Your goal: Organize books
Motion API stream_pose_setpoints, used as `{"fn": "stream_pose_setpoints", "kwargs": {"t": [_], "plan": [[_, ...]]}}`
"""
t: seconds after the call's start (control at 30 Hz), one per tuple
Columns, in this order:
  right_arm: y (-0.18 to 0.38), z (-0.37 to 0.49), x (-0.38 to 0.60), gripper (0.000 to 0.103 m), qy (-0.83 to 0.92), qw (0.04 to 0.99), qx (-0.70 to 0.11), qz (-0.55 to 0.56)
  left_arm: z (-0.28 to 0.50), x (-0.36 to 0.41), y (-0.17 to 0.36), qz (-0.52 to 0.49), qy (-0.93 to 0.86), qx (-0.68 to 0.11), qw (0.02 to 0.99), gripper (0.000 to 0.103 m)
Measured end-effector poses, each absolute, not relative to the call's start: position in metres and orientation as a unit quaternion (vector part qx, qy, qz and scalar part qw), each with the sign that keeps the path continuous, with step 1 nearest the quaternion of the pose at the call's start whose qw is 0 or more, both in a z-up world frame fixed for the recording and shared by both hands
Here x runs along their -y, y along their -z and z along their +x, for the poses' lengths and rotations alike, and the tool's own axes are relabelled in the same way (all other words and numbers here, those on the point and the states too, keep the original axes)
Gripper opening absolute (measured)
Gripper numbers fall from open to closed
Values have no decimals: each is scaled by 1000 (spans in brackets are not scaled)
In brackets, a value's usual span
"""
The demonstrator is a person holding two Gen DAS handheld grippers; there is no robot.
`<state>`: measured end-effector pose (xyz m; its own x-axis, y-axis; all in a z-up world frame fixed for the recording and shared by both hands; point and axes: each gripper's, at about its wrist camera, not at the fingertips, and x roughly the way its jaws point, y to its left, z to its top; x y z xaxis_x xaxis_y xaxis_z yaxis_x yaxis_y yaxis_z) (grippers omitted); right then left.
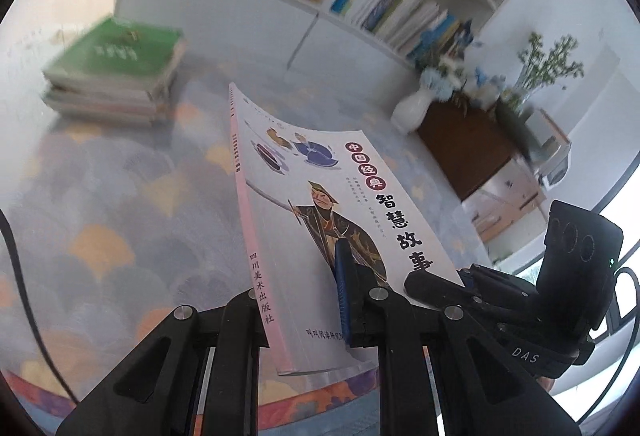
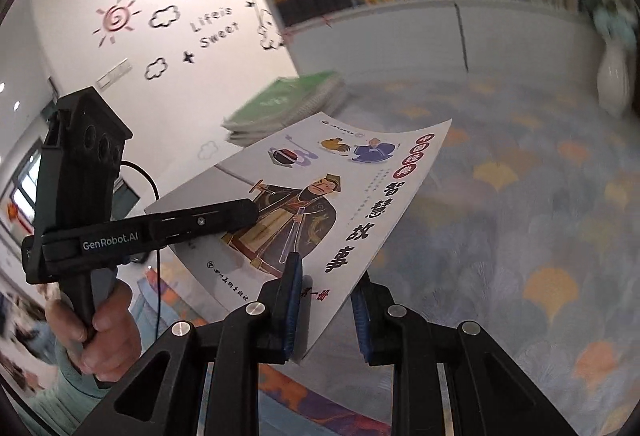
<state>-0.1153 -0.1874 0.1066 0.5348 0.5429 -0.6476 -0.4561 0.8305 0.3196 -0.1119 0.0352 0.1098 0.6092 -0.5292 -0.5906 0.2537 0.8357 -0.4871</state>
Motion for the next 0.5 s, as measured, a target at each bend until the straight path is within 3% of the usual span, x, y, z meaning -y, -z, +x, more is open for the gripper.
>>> {"fn": "stream_pose_setpoints", "kwargs": {"t": [0.23,0.5], "plan": [[-167,-87,134,23,-325,877,-351,39,-87,-101,-167,-198,190,-332,903,14],[-197,13,53,25,-366,869,-327,61,-3,-171,-176,-221,148,-293,918,14]]}}
